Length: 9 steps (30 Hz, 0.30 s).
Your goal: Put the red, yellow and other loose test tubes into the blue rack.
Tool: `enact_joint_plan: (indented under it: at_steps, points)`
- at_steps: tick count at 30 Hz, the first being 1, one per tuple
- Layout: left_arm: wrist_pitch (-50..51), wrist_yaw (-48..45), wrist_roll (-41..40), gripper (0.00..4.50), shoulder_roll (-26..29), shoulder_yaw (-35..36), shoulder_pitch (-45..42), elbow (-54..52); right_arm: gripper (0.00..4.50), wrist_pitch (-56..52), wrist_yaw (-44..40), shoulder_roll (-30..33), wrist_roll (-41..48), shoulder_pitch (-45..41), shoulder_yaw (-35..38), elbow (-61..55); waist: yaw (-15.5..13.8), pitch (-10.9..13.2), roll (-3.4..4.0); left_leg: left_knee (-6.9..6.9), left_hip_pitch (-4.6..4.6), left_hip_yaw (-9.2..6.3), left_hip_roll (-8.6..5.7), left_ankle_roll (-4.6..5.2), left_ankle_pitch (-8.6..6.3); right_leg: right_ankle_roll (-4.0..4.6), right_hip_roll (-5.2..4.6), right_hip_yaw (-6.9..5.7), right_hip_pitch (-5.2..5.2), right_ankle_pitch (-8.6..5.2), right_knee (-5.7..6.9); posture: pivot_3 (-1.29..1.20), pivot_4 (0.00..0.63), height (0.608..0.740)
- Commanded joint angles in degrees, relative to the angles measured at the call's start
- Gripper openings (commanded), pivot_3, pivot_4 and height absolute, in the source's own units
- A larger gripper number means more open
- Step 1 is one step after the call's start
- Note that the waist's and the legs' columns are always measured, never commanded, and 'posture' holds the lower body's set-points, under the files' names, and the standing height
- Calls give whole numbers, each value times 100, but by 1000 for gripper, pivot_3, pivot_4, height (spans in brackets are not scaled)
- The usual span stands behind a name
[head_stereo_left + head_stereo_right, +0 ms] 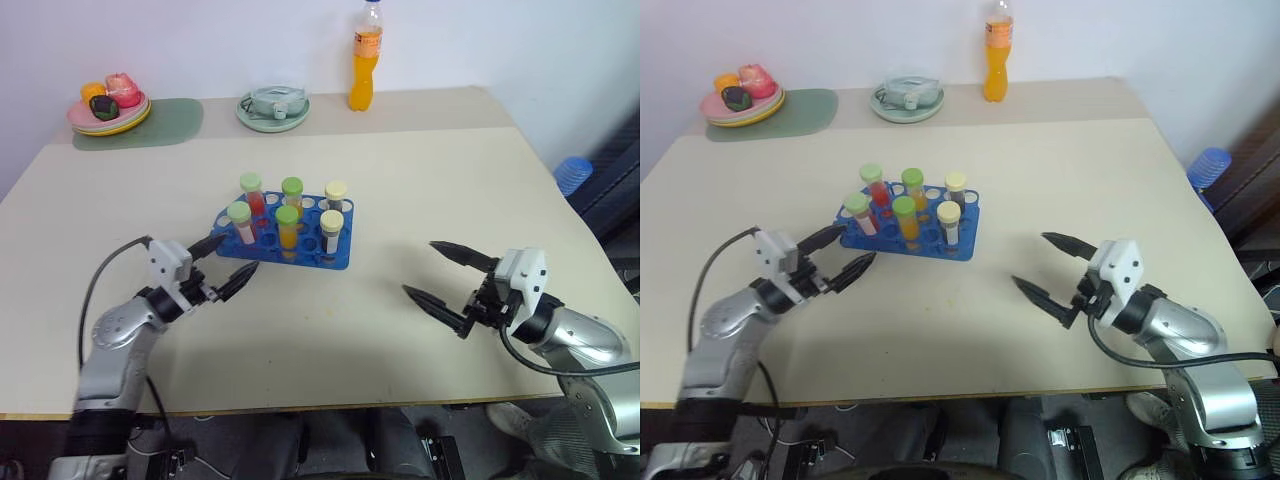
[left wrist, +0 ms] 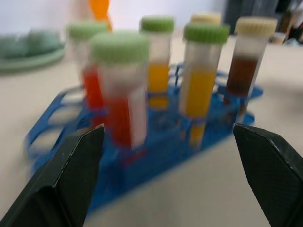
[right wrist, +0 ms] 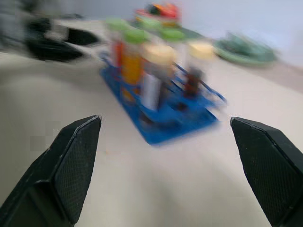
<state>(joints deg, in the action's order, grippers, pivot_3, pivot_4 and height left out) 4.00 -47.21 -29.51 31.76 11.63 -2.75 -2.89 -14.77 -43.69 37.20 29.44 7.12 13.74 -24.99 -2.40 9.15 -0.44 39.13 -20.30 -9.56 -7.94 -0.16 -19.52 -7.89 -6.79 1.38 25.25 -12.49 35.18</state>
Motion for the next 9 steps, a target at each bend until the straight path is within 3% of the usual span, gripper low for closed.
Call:
enact_joint_plan:
  at_steps: [1,9]
  points:
    - [365,-228,-422,4404,294,391,167,-424,4500,-251,160,93,133,208,399,-205,-1,1,3,0,1,0,0,0,0,0,0,0,-1,0,0,0,150,740]
    - [738,-477,-543,4404,596,646,620,-608,4500,-276,-93,101,305,524,844,-75,14,1,8,-5,4,2,2,1,-1,0,0,1,-3,0,-2,0,150,740]
